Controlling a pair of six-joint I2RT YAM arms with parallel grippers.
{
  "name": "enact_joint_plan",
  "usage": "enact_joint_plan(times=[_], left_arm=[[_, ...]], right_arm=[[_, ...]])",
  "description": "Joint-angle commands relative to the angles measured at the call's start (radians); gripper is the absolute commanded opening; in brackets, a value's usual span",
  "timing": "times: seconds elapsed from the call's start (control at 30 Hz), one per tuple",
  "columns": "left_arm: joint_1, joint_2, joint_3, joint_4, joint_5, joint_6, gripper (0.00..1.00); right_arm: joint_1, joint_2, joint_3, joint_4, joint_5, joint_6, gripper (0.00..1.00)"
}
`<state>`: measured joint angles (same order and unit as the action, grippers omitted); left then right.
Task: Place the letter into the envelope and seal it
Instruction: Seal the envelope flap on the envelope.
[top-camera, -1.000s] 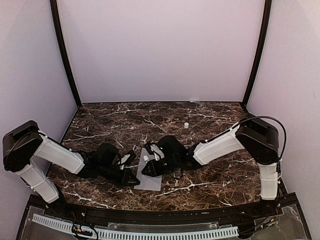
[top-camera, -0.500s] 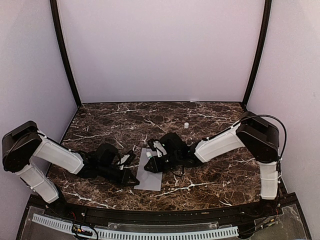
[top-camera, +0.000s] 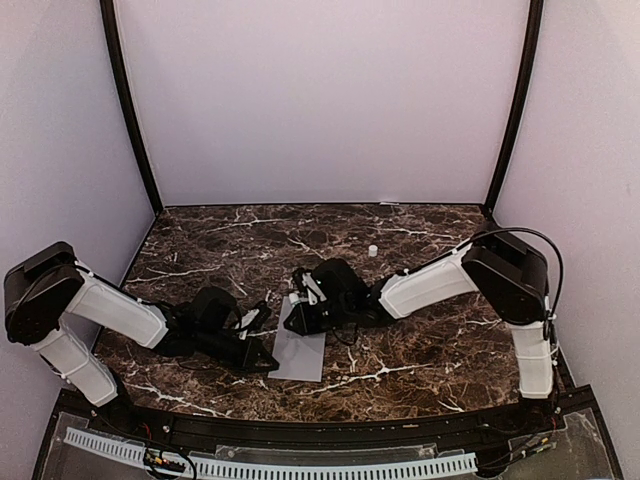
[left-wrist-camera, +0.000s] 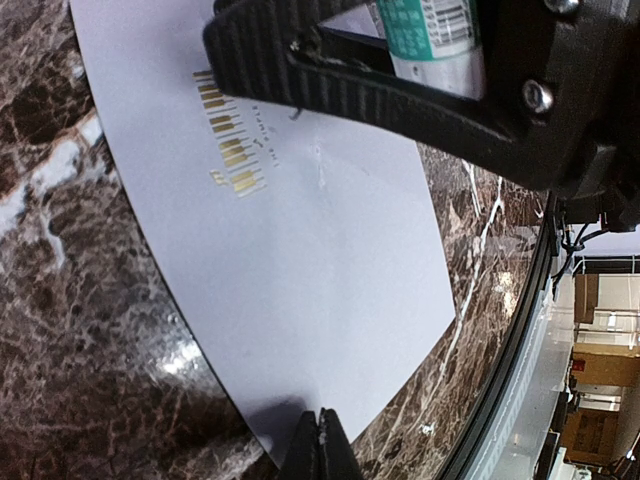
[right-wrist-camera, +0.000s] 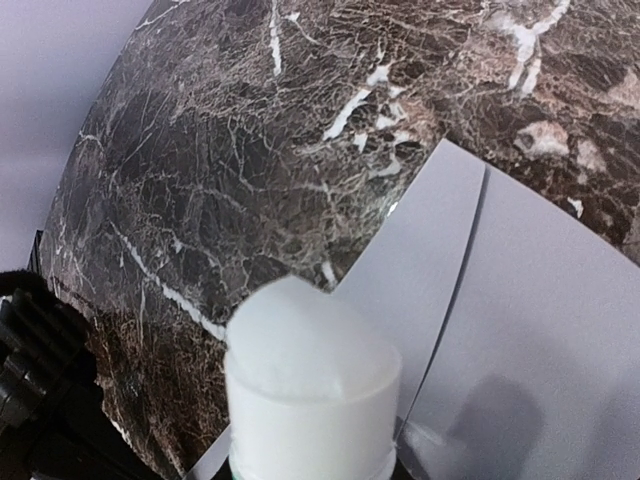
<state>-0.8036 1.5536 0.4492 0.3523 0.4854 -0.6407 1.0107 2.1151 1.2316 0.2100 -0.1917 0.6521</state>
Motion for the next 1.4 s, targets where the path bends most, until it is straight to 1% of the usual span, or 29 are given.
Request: enact_joint_plan(times=[0.0,0.27,0.63,0.8,0.93,1.0,1.07,1.13,1.17,1.2,1.23,1.27,1.3,1.33,1.37], left_arm=[[-0.005,-0.005,-0.032,-0.066,-0.024,0.010,0.00],[-0.005,-0.002,-0.031,-0.065,-0.024,0.012,0.00],[-0.005,-0.022,-0.038,-0.073,-0.034,0.005,0.00],[-0.005,-0.021,-0.035,-0.073,-0.034,0.005,0.00],[-0.005,-0.035,-0.039,-0.073,-0.058,0.000,0.00],[-0.005,-0.090,-0.041,-0.070,-0.095,-0.006,0.00],[-0.005,-0.155,-0.025,-0.094,-0.151,-0.005,0.04],[-0.005,-0.236,0.005,-0.153,-0.213,0.000,0.13],[-0.005,-0.267,0.023,-0.173,-0.249,0.003,0.22],[-0.005,-0.333,0.030,-0.214,-0.266,0.003,0.27],[-0.005,-0.367,0.043,-0.254,-0.294,-0.001,0.35],[-0.005,-0.436,0.049,-0.270,-0.311,-0.001,0.41],[-0.005,-0.505,0.059,-0.296,-0.336,-0.002,0.43],[-0.005,-0.538,0.066,-0.308,-0.348,-0.003,0.48],[-0.005,-0.599,0.082,-0.318,-0.360,-0.004,0.50]], right_arm=[[-0.012,0.036,0.032,-0.028,0.023,-0.011,0.00],[0.022,0.000,-0.027,-0.011,-0.042,-0.041,0.00],[0.104,-0.085,-0.150,-0.020,-0.008,0.023,0.00],[0.109,-0.056,-0.138,-0.003,-0.026,0.029,0.00],[0.109,-0.077,-0.124,-0.003,-0.016,0.012,0.00],[0.109,-0.108,-0.121,-0.004,-0.006,-0.007,0.00],[0.107,-0.145,-0.121,-0.004,-0.004,-0.027,0.00],[0.107,-0.186,-0.116,-0.038,0.013,-0.041,0.00],[0.107,-0.211,-0.118,-0.050,0.021,-0.045,0.00],[0.106,-0.240,-0.128,-0.052,0.028,-0.045,0.00],[0.107,-0.273,-0.146,-0.045,0.033,-0.047,0.00],[0.107,-0.307,-0.173,-0.029,0.034,-0.048,0.00],[0.107,-0.345,-0.199,-0.004,0.035,-0.054,0.00],[0.107,-0.380,-0.224,0.022,0.031,-0.059,0.00],[0.107,-0.416,-0.247,0.053,0.027,-0.065,0.00]])
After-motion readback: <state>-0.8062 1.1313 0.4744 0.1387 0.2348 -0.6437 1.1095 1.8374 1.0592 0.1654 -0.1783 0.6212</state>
